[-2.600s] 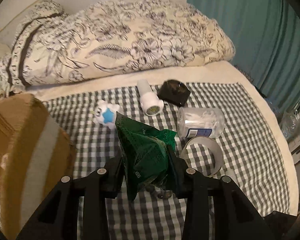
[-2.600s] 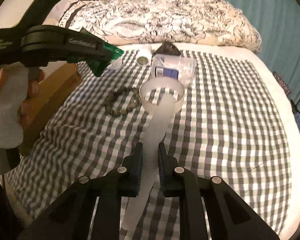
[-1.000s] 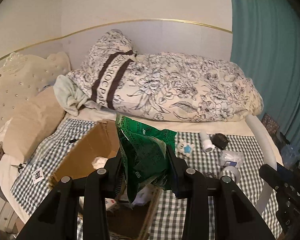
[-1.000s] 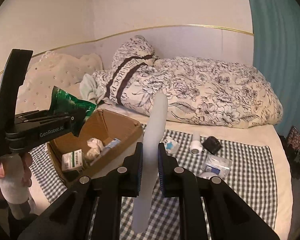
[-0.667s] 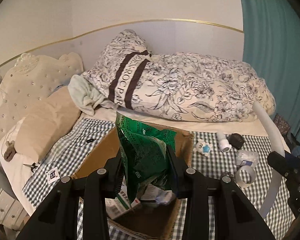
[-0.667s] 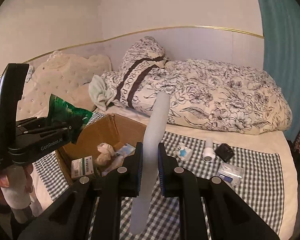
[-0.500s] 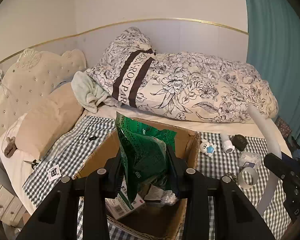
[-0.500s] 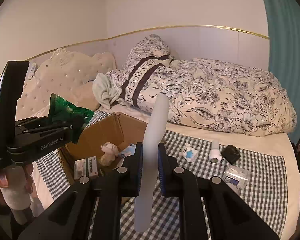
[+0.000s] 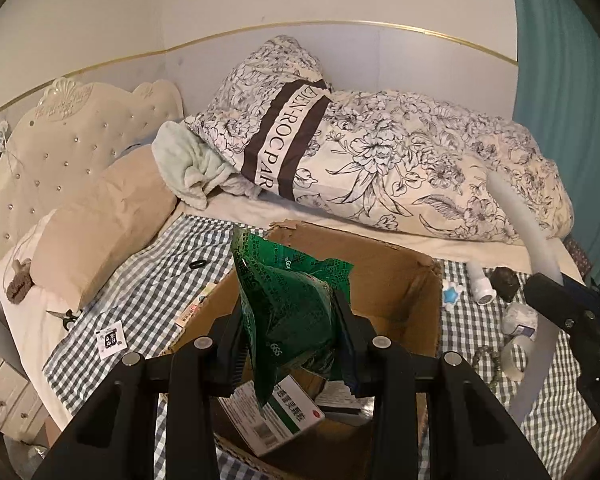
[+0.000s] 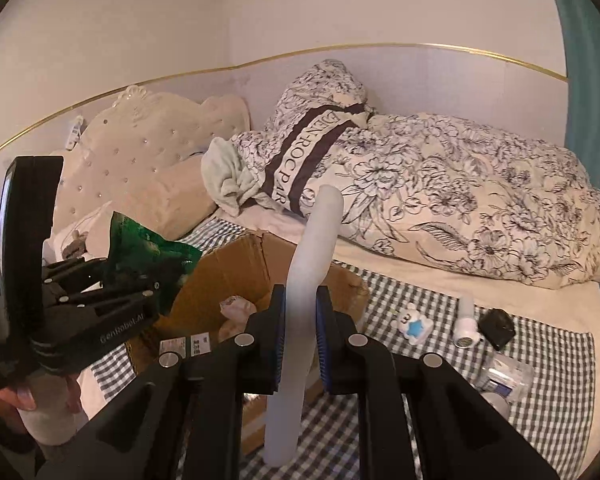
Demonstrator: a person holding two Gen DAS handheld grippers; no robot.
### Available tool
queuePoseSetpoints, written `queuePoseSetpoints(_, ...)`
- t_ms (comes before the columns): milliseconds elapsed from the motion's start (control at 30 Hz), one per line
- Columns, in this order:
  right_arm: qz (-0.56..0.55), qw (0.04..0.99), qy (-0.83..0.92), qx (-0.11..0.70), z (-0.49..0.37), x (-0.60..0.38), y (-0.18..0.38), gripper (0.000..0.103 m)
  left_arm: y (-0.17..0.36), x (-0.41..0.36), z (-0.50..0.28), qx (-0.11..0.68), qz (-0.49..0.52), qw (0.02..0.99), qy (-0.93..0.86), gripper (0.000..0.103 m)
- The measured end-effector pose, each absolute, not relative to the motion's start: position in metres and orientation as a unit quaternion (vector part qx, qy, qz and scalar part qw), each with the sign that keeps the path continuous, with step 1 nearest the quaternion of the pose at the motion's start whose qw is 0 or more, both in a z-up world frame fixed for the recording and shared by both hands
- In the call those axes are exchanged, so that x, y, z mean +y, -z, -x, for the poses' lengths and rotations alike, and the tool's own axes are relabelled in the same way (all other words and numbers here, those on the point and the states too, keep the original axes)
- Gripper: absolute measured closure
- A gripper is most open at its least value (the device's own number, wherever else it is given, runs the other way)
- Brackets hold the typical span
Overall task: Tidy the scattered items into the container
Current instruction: 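Lift and carry the green bag and white tube over the cardboard box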
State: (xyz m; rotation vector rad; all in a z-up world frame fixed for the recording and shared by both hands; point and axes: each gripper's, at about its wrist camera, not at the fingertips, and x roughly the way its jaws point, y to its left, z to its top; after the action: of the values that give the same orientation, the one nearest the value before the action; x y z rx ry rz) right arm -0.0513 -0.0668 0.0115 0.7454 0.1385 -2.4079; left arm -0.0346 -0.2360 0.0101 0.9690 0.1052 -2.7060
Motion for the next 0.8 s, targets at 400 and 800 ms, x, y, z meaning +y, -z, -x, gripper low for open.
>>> queuePoseSetpoints(400, -0.305, 0.332, 0.891, 0.057, 0.082, -0.116, 0.009, 0.090, 0.019, -0.272, 0.061, 0.062, -0.362, 0.143, 0.919, 0.064)
queuePoseSetpoints(800, -0.354, 0.332, 0.871, 0.072, 0.105, -0.156, 0.058, 0.090, 0.066, -0.283, 0.078, 0.051, -0.403, 0.129, 0.905, 0.064)
